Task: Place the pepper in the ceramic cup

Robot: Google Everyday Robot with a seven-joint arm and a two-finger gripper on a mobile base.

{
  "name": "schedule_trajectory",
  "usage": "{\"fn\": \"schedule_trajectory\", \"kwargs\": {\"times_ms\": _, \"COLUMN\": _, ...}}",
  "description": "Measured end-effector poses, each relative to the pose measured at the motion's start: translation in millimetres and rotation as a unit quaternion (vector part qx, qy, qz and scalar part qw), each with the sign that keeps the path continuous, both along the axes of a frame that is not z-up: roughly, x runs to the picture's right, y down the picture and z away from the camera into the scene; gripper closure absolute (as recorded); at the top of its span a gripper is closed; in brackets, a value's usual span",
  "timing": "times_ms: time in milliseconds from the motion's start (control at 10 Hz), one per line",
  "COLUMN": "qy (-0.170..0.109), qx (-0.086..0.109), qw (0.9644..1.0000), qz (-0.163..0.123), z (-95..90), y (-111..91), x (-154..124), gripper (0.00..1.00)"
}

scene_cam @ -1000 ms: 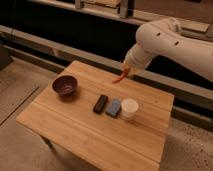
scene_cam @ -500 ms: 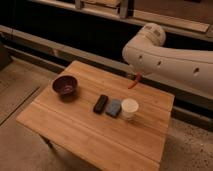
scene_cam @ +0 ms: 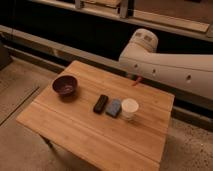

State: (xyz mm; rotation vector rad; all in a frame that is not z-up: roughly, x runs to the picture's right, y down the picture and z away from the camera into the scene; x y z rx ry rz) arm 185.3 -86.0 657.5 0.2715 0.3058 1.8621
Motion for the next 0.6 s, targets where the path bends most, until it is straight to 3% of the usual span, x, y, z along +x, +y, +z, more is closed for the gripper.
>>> {"fn": "schedule_trajectory", "kwargs": {"times_ms": 600, "qy": 0.001, "qx": -0.001, "qw": 1.0000, "qz": 0.001, "z": 0.8, "y": 0.9, "x": 1.0, "gripper": 1.00}}
